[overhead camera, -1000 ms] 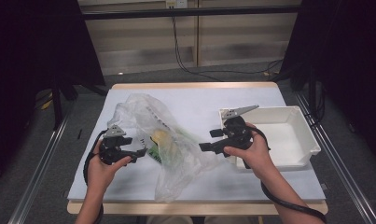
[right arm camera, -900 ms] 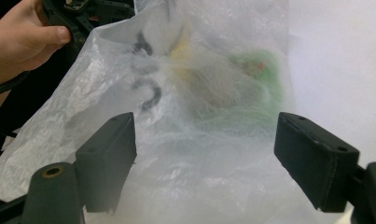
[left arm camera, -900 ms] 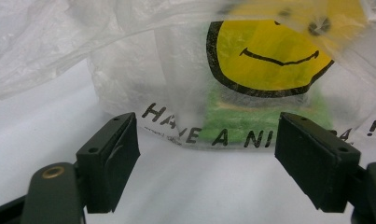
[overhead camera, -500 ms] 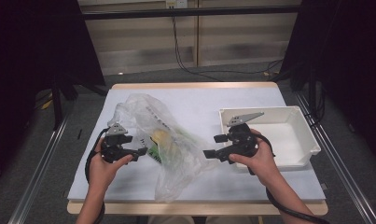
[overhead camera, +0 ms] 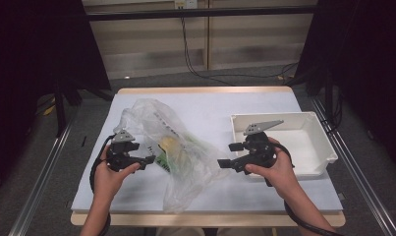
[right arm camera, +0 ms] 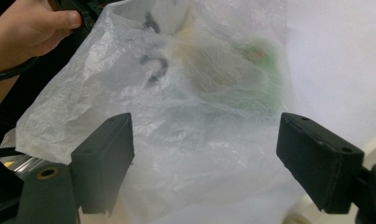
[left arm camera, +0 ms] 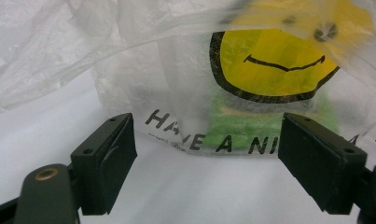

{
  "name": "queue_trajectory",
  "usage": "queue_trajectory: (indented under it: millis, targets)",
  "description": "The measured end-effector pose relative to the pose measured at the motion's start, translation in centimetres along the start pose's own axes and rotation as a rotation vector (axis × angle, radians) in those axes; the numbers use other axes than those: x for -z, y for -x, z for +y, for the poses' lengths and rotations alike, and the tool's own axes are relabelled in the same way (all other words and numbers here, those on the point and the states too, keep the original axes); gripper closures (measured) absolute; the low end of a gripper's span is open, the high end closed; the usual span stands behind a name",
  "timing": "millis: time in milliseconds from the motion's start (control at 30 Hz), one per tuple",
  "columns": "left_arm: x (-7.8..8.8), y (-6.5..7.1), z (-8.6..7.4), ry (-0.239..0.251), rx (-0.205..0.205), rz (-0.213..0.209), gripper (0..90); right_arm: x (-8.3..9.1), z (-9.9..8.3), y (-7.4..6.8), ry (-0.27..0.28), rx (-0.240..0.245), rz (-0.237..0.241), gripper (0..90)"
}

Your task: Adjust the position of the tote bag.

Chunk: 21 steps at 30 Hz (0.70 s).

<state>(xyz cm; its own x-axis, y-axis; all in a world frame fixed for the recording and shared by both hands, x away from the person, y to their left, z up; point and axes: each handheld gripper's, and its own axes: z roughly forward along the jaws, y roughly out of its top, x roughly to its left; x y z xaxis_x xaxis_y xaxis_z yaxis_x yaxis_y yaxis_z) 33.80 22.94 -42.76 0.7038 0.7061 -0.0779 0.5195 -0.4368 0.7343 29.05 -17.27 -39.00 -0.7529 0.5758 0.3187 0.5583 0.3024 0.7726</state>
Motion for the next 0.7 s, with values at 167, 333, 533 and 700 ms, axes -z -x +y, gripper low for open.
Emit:
queue_trajectory:
  millis: [167, 333, 533, 700]
  targets:
    - [-0.2, 0.1, 0.2, -0.008, -0.006, 0.001, 18.6, 0.9, -0.3, -0.2, 0.015, -0.002, 0.001, 18.0]
    - [-0.4, 0.2, 0.4, -0.001, -0.011, -0.003, 18.5, 1.0, -1.1, -0.4, -0.005, 0.006, -0.004, 17.4]
    - [-0.6, 0.3, 0.5, -0.003, -0.020, -0.003, 18.6, 0.9, -1.5, -0.4, -0.012, 0.007, -0.011, 18.4]
    - [-0.4, 0.1, 0.4, 0.000, -0.017, 0.002, 18.6, 0.2, -1.6, -0.3, -0.050, 0.025, 0.010, 42.7]
